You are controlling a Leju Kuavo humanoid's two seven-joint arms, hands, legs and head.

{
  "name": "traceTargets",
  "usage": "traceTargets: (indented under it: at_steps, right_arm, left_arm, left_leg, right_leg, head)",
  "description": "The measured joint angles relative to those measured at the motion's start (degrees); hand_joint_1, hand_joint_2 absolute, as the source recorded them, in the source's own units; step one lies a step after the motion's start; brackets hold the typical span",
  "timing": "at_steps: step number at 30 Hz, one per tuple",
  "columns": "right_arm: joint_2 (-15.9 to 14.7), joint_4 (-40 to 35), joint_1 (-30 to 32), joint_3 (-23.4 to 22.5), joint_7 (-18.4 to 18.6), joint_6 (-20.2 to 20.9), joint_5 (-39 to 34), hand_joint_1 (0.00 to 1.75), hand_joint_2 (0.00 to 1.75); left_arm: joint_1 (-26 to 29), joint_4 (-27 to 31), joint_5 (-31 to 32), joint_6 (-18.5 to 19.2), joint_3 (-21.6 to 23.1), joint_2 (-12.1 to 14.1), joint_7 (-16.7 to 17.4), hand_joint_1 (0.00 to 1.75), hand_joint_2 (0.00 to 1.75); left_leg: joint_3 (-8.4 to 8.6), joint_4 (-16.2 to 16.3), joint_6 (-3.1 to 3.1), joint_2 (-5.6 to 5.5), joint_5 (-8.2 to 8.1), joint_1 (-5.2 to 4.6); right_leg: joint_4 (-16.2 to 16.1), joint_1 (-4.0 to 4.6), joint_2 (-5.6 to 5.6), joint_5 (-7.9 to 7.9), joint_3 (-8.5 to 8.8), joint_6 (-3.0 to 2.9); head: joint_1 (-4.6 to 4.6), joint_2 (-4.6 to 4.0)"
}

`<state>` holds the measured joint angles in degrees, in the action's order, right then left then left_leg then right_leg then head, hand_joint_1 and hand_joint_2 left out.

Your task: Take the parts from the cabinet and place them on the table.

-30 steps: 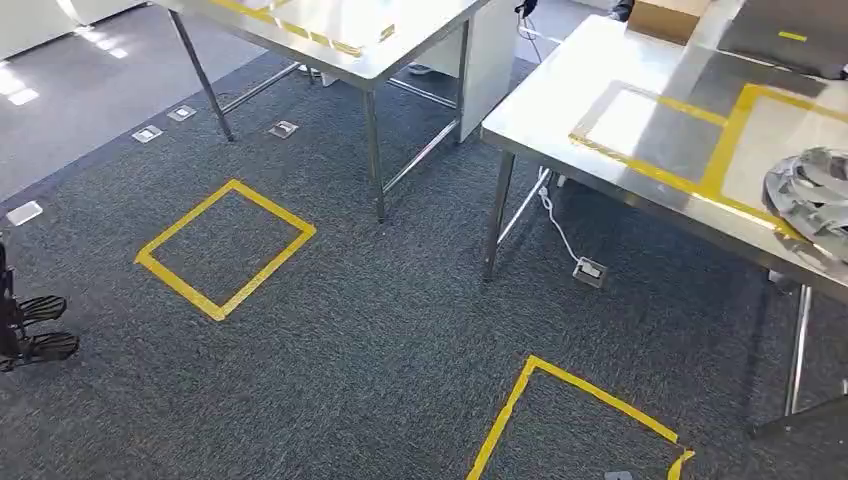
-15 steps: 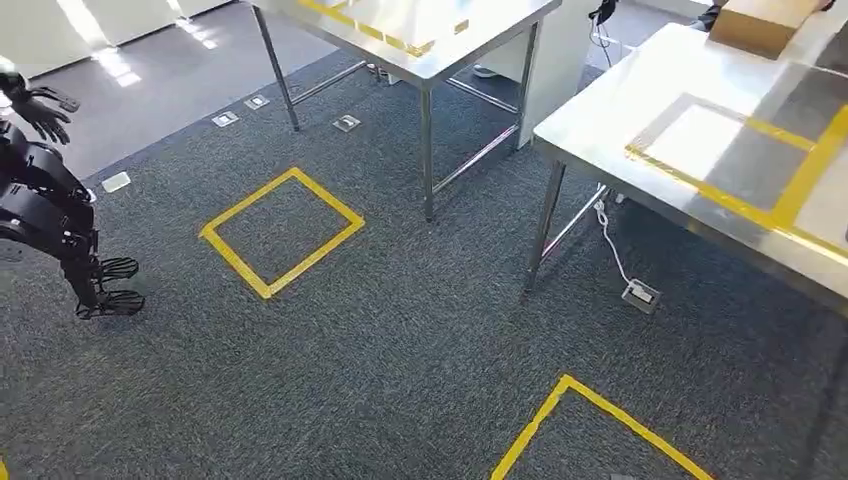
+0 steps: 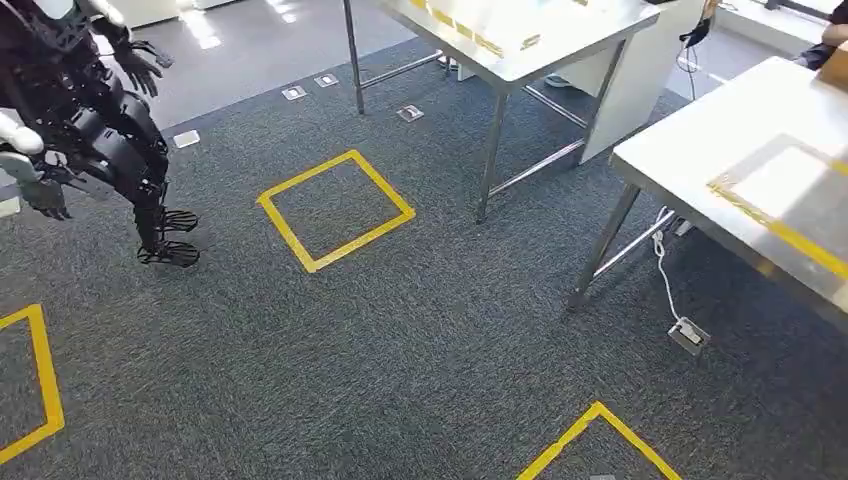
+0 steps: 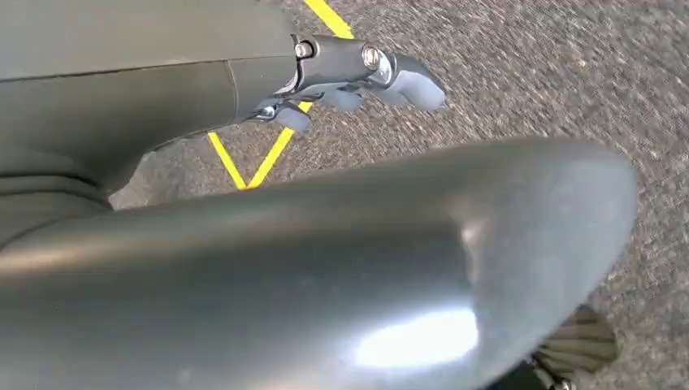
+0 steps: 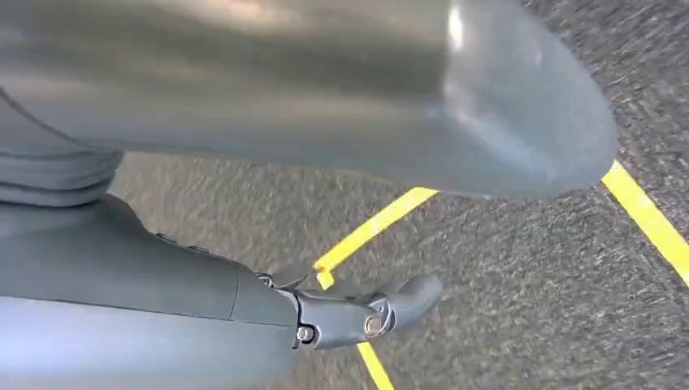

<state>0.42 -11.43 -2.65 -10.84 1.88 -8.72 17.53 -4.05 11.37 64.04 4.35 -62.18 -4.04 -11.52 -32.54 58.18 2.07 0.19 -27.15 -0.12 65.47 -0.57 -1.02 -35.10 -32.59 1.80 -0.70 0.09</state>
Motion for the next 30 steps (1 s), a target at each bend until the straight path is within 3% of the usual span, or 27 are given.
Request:
traceTargets:
  at_steps: [2, 3, 4, 5, 6, 7, 8, 12, 13, 14, 15, 17, 18, 19, 20, 21, 22, 23, 24, 27, 28, 29, 30]
  right_arm:
    - [-0.24, 0.02, 0.39, 0.39, 0.35, -0.39, 0.50, 0.00, 0.00]
    - [-0.24, 0.02, 0.50, 0.68, 0.40, -0.44, 0.66, 0.00, 0.00]
    - [-0.24, 0.02, 0.53, 0.90, 0.53, -0.55, 0.96, 0.00, 0.00]
    - [-0.26, 0.02, 0.51, 1.07, 0.53, -0.59, 1.12, 0.00, 0.00]
    - [-0.26, 0.02, 0.46, 1.09, 0.48, -0.88, 1.31, 0.00, 0.00]
    - [-0.26, 0.02, 0.47, 1.16, 0.26, -1.31, 1.71, 0.00, 0.00]
    - [-0.26, 0.02, 0.46, 1.40, 0.14, -1.81, 1.86, 0.00, 0.00]
    - [-0.29, 0.02, 0.11, 2.16, 0.00, -2.36, 2.16, 0.00, 0.00]
    - [-0.29, 0.02, -0.05, 2.32, 0.03, -2.36, 2.30, 0.00, 0.00]
    - [-0.29, 0.02, -0.10, 2.43, -0.02, -2.36, 2.34, 0.00, 0.00]
    - [-0.29, 0.02, 0.00, 2.49, 0.03, -2.38, 2.45, 0.00, 0.00]
    - [-0.29, 0.04, 0.36, 2.54, 0.20, -2.30, 2.71, 0.00, 0.00]
    - [-0.31, 0.04, 0.37, 2.60, 0.27, -2.25, 2.89, 0.00, 0.00]
    - [-0.31, 0.07, 0.32, 2.65, 0.31, -2.21, 2.95, 0.00, 0.00]
    - [-0.31, 0.07, 0.26, 2.75, 0.33, -2.10, 2.99, 0.00, 0.00]
    - [-0.31, 0.07, 0.24, 2.91, 0.33, -2.10, 3.04, 0.00, 0.00]
    - [-0.31, 0.07, 0.22, 3.06, 0.33, -2.10, 3.08, 0.00, 0.00]
    - [-0.31, 0.07, 0.19, 3.19, 0.35, -2.10, 3.15, 0.00, 0.00]
    - [-0.31, 0.07, 0.19, 3.32, 0.33, -2.10, 3.15, 0.00, 0.00]
    - [-0.31, 0.07, -0.28, 3.50, 0.40, -2.03, 3.34, 0.00, 0.00]
    - [-0.31, 0.04, -0.47, 3.54, 0.35, -2.03, 3.50, 0.00, 0.00]
    - [-0.29, 0.07, -0.57, 3.54, 0.33, -2.03, 3.59, 0.00, 0.00]
    - [-0.29, 0.07, -0.53, 3.56, 0.33, -2.03, 3.80, 0.00, 0.00]
  left_arm:
    - [-0.11, -0.02, 0.33, 0.24, 0.00, -0.09, 0.04, 0.00, 0.00]
    - [-0.03, -0.02, 0.33, 0.26, 0.00, -0.11, 0.13, 0.00, 0.00]
    - [0.10, -0.02, 0.35, 0.26, 0.00, -0.15, 0.22, 0.00, 0.00]
    - [0.21, -0.04, 0.37, 0.28, 0.02, -0.17, 0.22, 0.00, 0.00]
    - [0.17, -0.04, 0.41, 0.28, 0.00, -0.22, 0.22, 0.00, 0.00]
    - [0.08, -0.04, 0.41, 0.28, 0.00, -0.24, 0.22, 0.00, 0.00]
    - [-0.02, 0.00, 0.41, 0.28, 0.00, -0.20, 0.20, 0.00, 0.00]
    - [0.30, -0.02, 0.83, 0.28, 0.02, -0.22, 0.54, 0.00, 0.00]
    - [0.45, -0.02, 0.98, 0.28, 0.00, -0.17, 0.72, 0.00, 0.00]
    - [0.48, -0.04, 1.05, 0.33, 0.02, -0.31, 0.81, 0.00, 0.00]
    - [0.22, -0.07, 1.09, 0.33, 0.02, -0.42, 0.83, 0.00, 0.00]
    - [-0.11, -0.07, 1.11, 0.33, 0.02, -0.50, 0.83, 0.00, 0.00]
    - [-0.08, -0.07, 1.11, 0.33, 0.02, -0.55, 0.85, 0.00, 0.00]
    - [0.07, -0.07, 1.11, 0.31, 0.02, -0.55, 0.90, 0.00, 0.00]
    - [0.20, -0.07, 1.11, 0.33, 0.02, -0.55, 0.92, 0.00, 0.00]
    - [0.22, -0.07, 1.11, 0.33, 0.02, -0.55, 0.94, 0.00, 0.00]
    - [0.16, -0.04, 1.11, 0.33, 0.02, -0.54, 0.92, 0.00, 0.00]
    - [0.09, -0.04, 1.11, 0.33, 0.02, -0.55, 0.92, 0.00, 0.00]
    - [-0.18, -0.04, 1.11, 0.33, 0.02, -0.55, 0.92, 0.00, 0.00]
    - [0.14, -0.02, 1.14, 0.31, 0.04, -0.50, 0.90, 0.00, 0.00]
    - [0.28, -0.02, 1.24, 0.31, 0.02, -0.48, 0.92, 0.00, 0.00]
    - [0.38, -0.02, 1.29, 0.31, 0.02, -0.57, 0.92, 0.00, 0.00]
    - [0.24, 0.00, 1.31, 0.31, 0.02, -0.48, 0.94, 0.00, 0.00]
  left_leg:
    - [-0.19, 0.07, 0.08, -1.48, 0.06, -0.03]
    - [-0.24, 0.17, 0.08, -2.25, 0.07, -0.02]
    - [-0.23, 0.27, 0.05, -2.91, 0.09, 0.02]
    - [-0.24, 0.47, -0.08, -3.78, 0.07, 0.13]
    - [-0.25, 0.71, -0.29, -4.68, 0.03, 0.29]
    - [-0.30, 0.97, -0.58, -5.41, -0.07, 0.37]
    - [-0.58, 1.24, -1.08, -5.98, -0.17, 0.14]
    - [-1.39, 0.74, -2.83, -8.33, 0.53, 0.51]
    - [-1.62, 1.33, -2.87, -7.03, 0.34, 0.58]
    - [-2.41, 3.12, -2.95, -3.28, -1.03, 0.31]
    - [-4.20, 6.78, -3.13, -1.55, -3.44, 0.34]
    - [-8.09, 15.37, -3.38, -0.85, -7.42, 0.45]
    - [-9.03, 17.69, -3.42, -0.81, -7.97, 0.46]
    - [-8.86, 17.83, -3.42, -0.77, -7.61, 0.47]
    - [-7.59, 15.72, -3.32, -0.66, -6.03, 0.47]
    - [-5.32, 11.62, -3.12, -0.36, -3.77, 0.44]
    - [-2.50, 6.60, -2.81, 0.63, -1.58, 0.33]
    - [-0.32, 2.84, -2.34, 3.57, -0.87, -0.02]
    - [0.11, 1.00, -1.96, 3.92, -1.56, -0.59]
    - [-0.48, 1.24, -1.16, 2.09, -1.40, -0.72]
    - [0.25, 0.74, -0.68, 1.49, -1.00, -0.41]
    - [0.21, 0.47, -0.50, 1.03, -0.85, -0.21]
    - [0.13, 0.48, -0.22, 0.51, -0.71, -0.08]
  right_leg:
    - [8.47, -0.01, 0.67, -3.42, -4.13, 0.13]
    - [10.44, -0.01, 0.72, -3.44, -5.31, 0.15]
    - [9.80, -0.08, 0.73, -2.13, -5.19, 0.18]
    - [6.16, -0.18, 0.85, 0.68, -3.69, 0.18]
    - [0.75, -0.38, 1.37, 3.74, -1.18, 0.23]
    - [-4.41, -0.70, 2.96, 5.97, 1.33, 0.33]
    - [-6.27, -0.91, 6.04, 4.73, 2.09, 0.41]
    - [-6.67, -0.39, 3.82, 5.17, 2.08, -1.02]
    - [-7.13, -0.70, 2.84, 5.63, 2.10, -1.74]
    - [-7.17, -0.58, 2.35, 5.66, 2.09, -2.12]
    - [-7.16, -0.42, 1.45, 5.60, 2.06, -2.43]
    - [-7.15, -0.12, -0.42, 5.51, 2.06, -2.56]
    - [-7.14, -0.04, -1.22, 5.43, 2.04, -2.69]
    - [-7.13, 0.04, -1.90, 5.40, 2.06, -2.72]
    - [-7.12, 0.11, -2.64, 5.33, 2.09, -2.71]
    - [-7.12, 0.17, -3.37, 5.26, 2.25, -2.64]
    - [-7.12, 0.19, -4.11, 5.13, 2.43, -2.50]
    - [-7.11, 0.32, -4.62, 4.98, 2.63, -2.27]
    - [-6.76, 0.71, -5.25, 4.59, 2.60, -1.77]
    - [-7.07, 0.62, -7.03, 4.55, 2.97, -1.10]
    - [-6.90, 0.58, -7.16, 4.21, 2.98, -0.69]
    - [-5.59, 0.19, -3.61, 3.39, 2.80, -0.25]
    - [-2.40, 0.11, -1.09, 1.31, 1.31, -0.10]
  head:
    - [-0.11, 0.00]
    - [-0.11, 0.00]
    - [-0.13, 0.00]
    - [-0.13, 0.00]
    - [-0.15, 0.00]
    - [-0.17, 0.00]
    - [-0.28, 0.00]
    - [-0.24, 0.00]
    - [-0.24, 0.00]
    - [0.05, 0.00]
    - [0.48, 0.00]
    - [0.50, 0.00]
    - [0.55, 0.00]
    - [0.53, 0.00]
    - [0.57, 0.00]
    - [0.57, 0.00]
    - [0.55, 0.00]
    - [0.57, 0.00]
    - [0.77, 0.00]
    - [0.39, 0.00]
    - [0.46, 0.00]
    - [0.26, 0.00]
    - [0.13, 0.00]
